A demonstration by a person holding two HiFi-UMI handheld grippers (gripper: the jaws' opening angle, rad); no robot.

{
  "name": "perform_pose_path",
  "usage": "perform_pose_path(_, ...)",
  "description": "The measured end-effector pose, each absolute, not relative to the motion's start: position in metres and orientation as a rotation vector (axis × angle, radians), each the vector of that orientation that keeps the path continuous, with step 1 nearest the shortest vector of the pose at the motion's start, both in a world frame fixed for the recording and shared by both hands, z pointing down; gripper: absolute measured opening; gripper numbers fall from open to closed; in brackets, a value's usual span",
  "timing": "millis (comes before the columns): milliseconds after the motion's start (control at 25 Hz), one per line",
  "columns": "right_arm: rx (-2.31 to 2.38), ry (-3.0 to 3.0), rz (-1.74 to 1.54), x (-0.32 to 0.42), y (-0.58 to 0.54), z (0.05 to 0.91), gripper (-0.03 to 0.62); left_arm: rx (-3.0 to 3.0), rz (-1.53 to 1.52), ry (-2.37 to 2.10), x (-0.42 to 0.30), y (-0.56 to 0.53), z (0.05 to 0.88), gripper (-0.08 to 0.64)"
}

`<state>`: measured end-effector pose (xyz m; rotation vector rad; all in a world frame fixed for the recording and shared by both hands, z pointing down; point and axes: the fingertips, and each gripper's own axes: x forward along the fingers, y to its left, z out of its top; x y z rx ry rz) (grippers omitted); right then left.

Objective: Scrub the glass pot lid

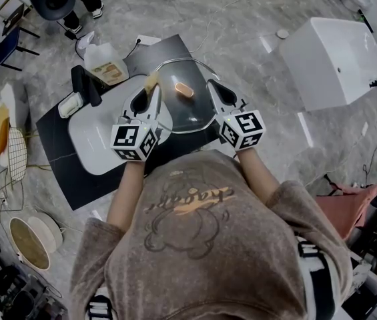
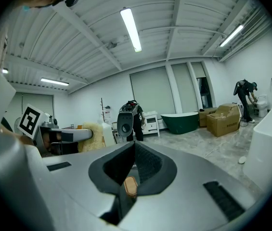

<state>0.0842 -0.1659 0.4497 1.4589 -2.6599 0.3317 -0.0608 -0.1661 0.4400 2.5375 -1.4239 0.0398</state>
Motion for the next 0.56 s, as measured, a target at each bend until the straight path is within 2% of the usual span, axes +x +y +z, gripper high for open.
perform_pose_path(560,1.453,-2.652,0.321,0.0835,-0.1677,0.4501,0.002,2.524,0.043,-1.424,-0.0636,-0.1660,0.4417,0.066)
